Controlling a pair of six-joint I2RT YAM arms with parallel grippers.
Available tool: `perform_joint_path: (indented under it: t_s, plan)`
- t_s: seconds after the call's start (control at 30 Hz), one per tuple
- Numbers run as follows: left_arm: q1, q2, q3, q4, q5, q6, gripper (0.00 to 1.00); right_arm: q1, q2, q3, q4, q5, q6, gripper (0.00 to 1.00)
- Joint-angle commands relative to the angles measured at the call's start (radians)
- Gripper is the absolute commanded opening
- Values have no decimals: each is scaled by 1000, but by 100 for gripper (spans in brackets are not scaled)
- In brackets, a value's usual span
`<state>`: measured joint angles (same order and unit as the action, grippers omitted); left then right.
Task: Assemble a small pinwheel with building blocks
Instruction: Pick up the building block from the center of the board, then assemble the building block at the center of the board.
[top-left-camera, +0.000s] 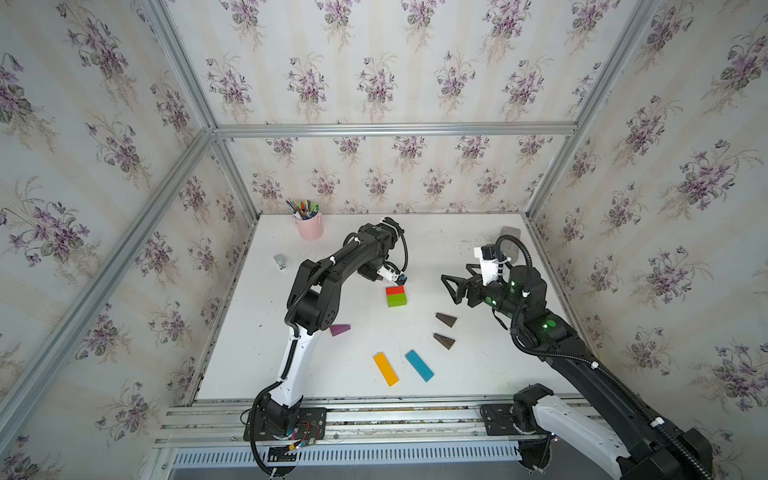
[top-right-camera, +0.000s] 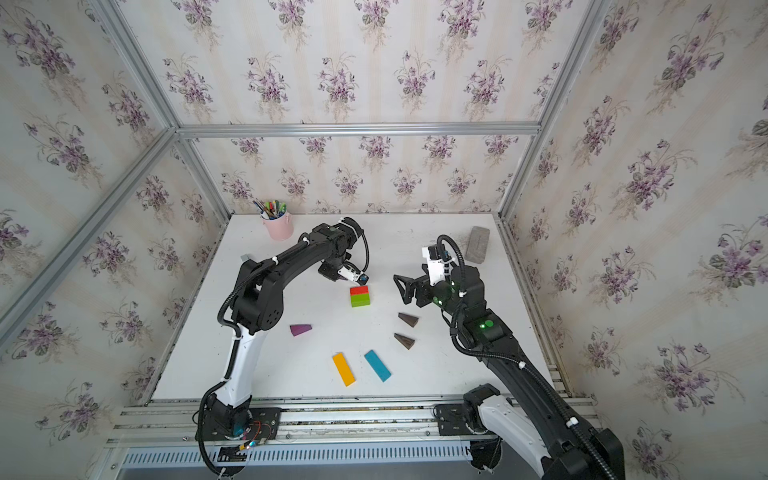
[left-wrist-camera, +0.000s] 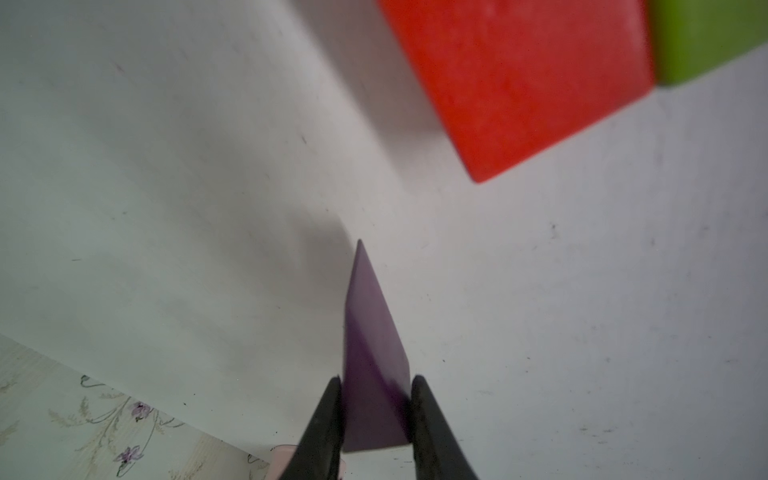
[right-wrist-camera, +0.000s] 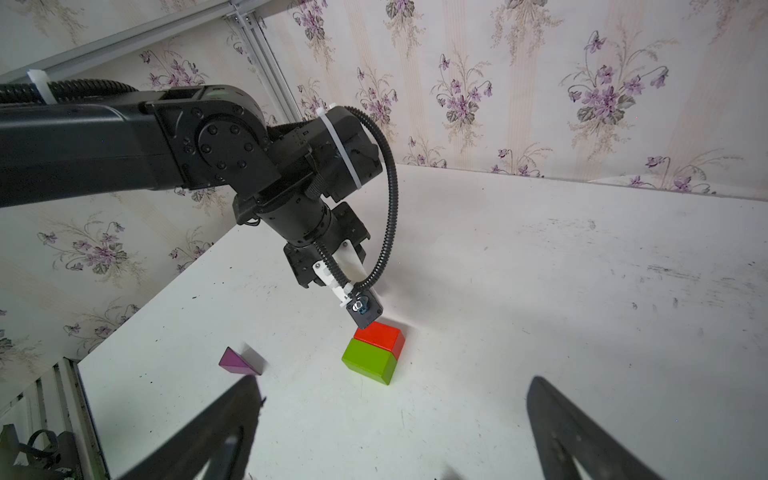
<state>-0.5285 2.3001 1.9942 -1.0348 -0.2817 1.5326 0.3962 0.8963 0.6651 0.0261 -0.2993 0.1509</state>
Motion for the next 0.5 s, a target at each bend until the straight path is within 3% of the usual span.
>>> perform_joint_path:
  t_s: [0.0, 0.47]
  plan:
    - [-5, -7, -6, -21, 21, 43, 24, -2, -7, -2, 26, 0, -16, 100]
    - [-28, 5, -15, -21, 24, 37, 25, 0, -13, -11, 34, -4, -14, 100]
